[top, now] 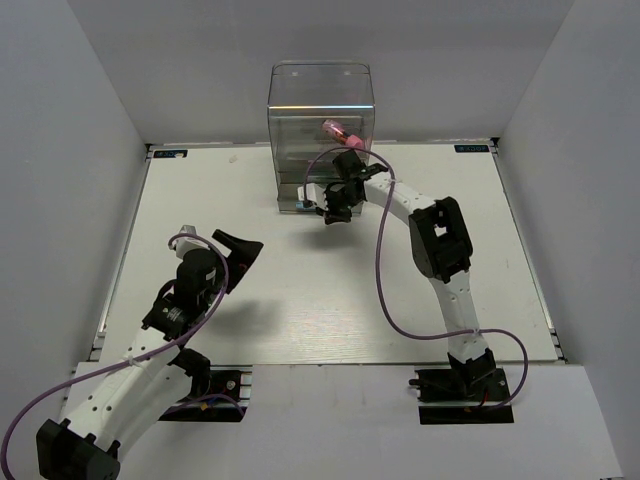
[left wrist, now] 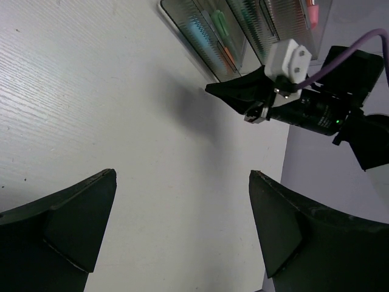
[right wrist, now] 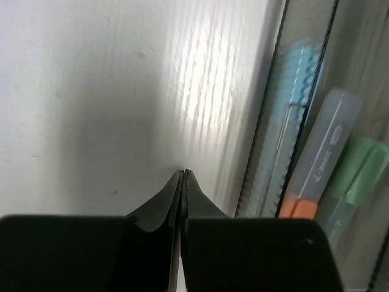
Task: Sort the stationery into containers
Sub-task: Close the drawer in the storage box.
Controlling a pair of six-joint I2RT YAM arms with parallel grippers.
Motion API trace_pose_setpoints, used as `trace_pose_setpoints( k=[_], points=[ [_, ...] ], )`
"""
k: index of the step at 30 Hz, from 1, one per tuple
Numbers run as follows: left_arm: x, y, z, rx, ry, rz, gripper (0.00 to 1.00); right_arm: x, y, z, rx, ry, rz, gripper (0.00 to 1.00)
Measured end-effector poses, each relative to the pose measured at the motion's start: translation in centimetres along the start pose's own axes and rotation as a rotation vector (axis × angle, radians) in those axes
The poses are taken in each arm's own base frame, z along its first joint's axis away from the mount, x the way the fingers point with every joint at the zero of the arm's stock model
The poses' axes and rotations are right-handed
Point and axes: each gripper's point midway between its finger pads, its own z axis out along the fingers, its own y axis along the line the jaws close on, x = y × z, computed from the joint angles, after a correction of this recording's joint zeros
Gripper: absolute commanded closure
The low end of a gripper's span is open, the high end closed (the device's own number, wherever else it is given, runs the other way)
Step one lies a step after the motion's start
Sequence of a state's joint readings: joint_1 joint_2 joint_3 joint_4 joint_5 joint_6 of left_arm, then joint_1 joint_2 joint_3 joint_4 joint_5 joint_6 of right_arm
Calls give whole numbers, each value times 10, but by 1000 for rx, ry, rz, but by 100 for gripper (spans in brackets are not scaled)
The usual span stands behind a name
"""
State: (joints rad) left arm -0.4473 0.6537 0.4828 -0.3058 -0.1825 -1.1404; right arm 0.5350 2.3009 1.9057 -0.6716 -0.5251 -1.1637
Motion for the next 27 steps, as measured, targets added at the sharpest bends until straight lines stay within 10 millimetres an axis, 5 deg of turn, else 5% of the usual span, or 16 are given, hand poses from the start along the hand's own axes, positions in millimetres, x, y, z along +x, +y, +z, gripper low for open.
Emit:
trace_pose_setpoints(
  k=[11, 17, 27],
  points=[
    [2, 3, 3, -16, 9, 3, 1, 37, -50, 2, 286, 156, 82, 100],
    [5, 6, 6, -28, 22, 14, 1, 35, -84, -10, 446, 174, 76, 100],
    [5, 5, 6, -23, 20, 16, 1, 36, -100, -11, 517, 176, 71, 100]
  ],
)
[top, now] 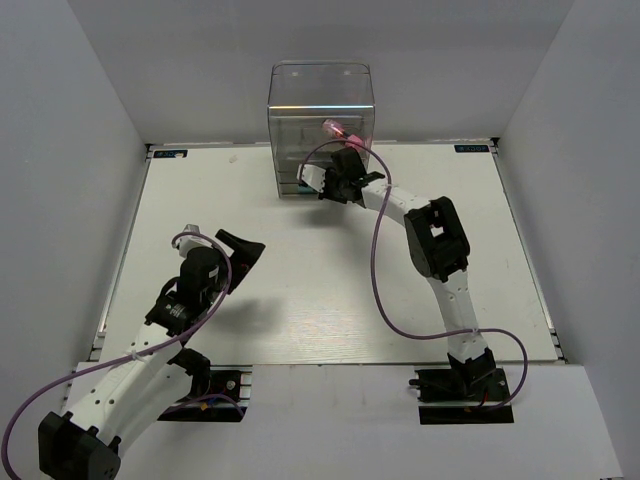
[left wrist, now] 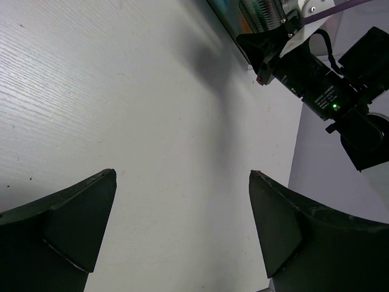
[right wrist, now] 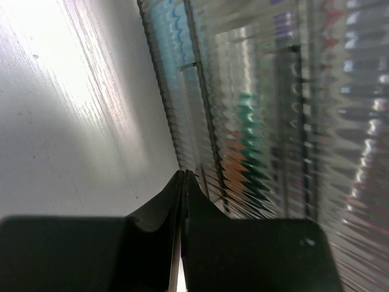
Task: Sort the stationery into containers
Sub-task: Close the drawer in the storage box, then reset both arms
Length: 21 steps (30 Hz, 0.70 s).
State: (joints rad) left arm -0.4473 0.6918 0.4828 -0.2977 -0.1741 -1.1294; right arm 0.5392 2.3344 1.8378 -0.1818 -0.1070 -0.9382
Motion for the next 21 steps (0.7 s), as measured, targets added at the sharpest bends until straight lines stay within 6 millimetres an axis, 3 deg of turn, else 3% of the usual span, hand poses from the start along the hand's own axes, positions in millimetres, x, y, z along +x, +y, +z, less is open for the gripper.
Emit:
trace_pose_setpoints(
  k=[5, 7, 8, 9, 10, 12, 15, 17, 21],
  points=[
    [0, 0, 0, 0, 0, 0, 1, -1, 7, 3, -33, -20, 5, 100],
    [0, 0, 0, 0, 0, 0, 1, -6, 17, 0, -82, -50, 14, 87],
    [0, 0, 0, 0, 0, 0, 1, -7, 27, -4, -122, -69, 29, 75],
    [0, 0, 0, 1, 0, 0, 1, -7, 39, -13, -165, -80, 52, 34],
    [0, -1, 0, 3, 0, 3, 1, -8, 54, -25, -214, -97, 83, 10],
    [-1, -3, 0, 14, -2, 5, 1, -15, 81, -61, -290, -133, 156, 10],
    [-3, -10, 1, 43, -10, 9, 1, -37, 94, -111, -305, -211, 261, 10],
    [-4, -15, 1, 64, -13, 16, 1, -56, 91, -148, -261, -266, 361, 10],
    [0, -21, 9, 91, 2, 55, 1, -81, 68, -182, -172, -348, 461, 10]
  ],
)
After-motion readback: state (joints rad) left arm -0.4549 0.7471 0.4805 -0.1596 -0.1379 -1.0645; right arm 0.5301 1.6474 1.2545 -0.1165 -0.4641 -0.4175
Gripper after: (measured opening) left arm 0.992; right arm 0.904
